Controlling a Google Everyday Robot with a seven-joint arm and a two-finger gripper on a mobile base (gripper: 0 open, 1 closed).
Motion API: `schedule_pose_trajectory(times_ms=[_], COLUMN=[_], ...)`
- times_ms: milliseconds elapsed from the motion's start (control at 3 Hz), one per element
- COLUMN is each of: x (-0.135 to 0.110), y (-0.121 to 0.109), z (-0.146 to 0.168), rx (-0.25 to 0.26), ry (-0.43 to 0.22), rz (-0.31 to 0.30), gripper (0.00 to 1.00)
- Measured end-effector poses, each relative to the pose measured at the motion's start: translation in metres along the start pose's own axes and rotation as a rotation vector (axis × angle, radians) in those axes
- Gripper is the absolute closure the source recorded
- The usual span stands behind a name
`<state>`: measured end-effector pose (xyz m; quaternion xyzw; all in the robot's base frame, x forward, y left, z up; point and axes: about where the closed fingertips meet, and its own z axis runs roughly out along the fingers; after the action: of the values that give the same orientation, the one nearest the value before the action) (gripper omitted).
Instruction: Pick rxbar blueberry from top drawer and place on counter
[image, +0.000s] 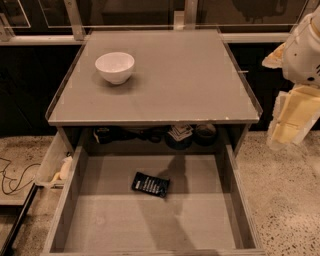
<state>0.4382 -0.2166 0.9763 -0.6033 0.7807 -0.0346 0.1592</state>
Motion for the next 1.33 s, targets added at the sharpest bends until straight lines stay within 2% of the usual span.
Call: schedule_pose_trajectory(times_ms=[333,667,1000,1333], x=[-0.002,-0.008,-0.016,-0.022], y=[0.001,0.011,0.030,0.043], z=[0.006,0.036,0.086,0.135], rx=[-0.003,-0.037,-0.068,-0.075], ry=[-0.002,-0.045,-0.156,-0.298], rz=[-0.006,-0.029,-0.065,-0.095], gripper=[0.00,0.00,0.00,0.00])
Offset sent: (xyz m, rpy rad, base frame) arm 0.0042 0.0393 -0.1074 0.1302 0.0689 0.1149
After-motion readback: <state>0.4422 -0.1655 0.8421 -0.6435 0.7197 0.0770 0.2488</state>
